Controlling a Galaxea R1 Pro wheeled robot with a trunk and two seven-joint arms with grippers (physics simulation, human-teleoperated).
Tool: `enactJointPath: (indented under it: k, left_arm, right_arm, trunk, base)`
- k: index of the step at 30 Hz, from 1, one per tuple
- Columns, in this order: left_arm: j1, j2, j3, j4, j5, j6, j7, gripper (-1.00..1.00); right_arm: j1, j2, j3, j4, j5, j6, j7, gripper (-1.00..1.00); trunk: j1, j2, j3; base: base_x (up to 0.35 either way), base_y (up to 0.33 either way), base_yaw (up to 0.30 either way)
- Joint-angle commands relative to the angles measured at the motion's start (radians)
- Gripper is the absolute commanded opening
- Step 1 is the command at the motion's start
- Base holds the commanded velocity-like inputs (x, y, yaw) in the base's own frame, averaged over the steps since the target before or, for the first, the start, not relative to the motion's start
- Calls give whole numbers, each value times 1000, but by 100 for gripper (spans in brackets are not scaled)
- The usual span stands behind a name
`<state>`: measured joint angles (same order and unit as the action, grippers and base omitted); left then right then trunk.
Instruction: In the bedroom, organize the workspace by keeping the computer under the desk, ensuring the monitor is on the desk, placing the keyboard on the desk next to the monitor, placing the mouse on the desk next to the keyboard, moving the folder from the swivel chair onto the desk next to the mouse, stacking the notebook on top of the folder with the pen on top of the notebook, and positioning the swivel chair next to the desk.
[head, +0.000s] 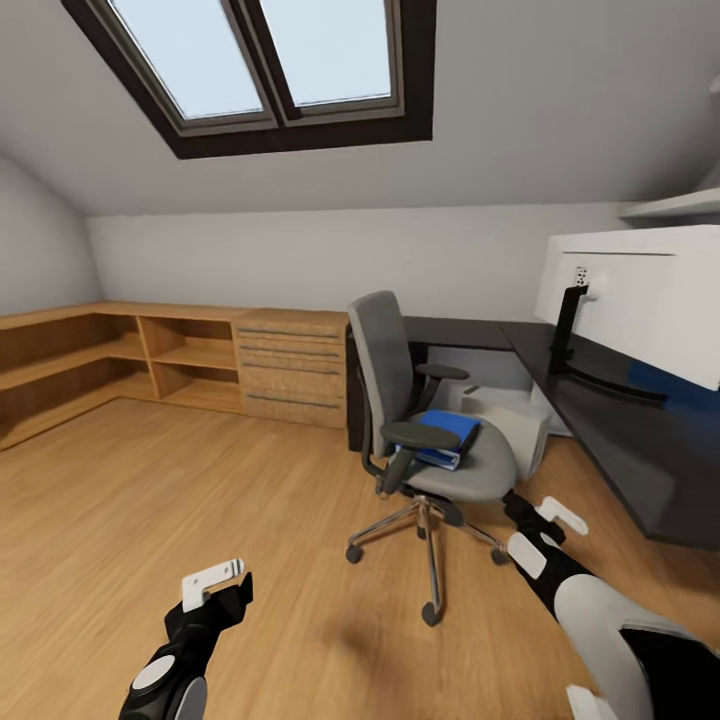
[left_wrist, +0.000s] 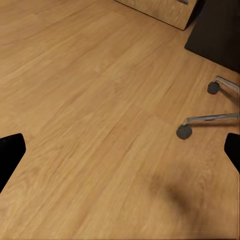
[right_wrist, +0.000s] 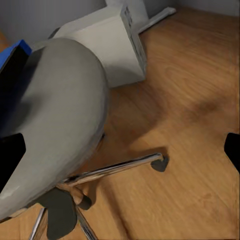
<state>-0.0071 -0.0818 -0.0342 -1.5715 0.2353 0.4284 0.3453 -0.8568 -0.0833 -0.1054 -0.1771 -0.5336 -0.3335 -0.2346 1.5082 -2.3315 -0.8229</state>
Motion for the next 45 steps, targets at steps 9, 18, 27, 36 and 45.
enactJointPath:
  k: [9, 18, 27, 36, 45]
  left_arm:
    - [-1, 1, -2, 2, 10, 3, 7, 100]
    - [-1, 1, -4, 2, 9, 3, 5, 100]
    - [-1, -16, -10, 17, 5, 0, 8, 100]
    - [-1, -12, -9, 16, 5, 0, 6, 100]
    - [-1, -12, -9, 16, 5, 0, 6, 100]
  right_arm:
    - [-1, -13, -4, 1, -73, -2, 1, 100]
    - [-1, -8, -3, 1, -75, -2, 3, 100]
    - [-1, 14, 3, 4, -70, -12, 4, 100]
    - [-1, 22, 8, -2, -73, -18, -2, 100]
    - [-1, 20, 6, -2, -74, -16, -2, 100]
  trunk:
    - [0, 0, 0]
    - [0, 0, 0]
    - [0, 0, 0]
    - [0, 0, 0]
    - [0, 0, 0]
  base:
    - [0, 0, -267]
    - [198, 0, -63]
    - [66, 0, -1]
    - [0, 0, 0]
    - [147, 0, 0]
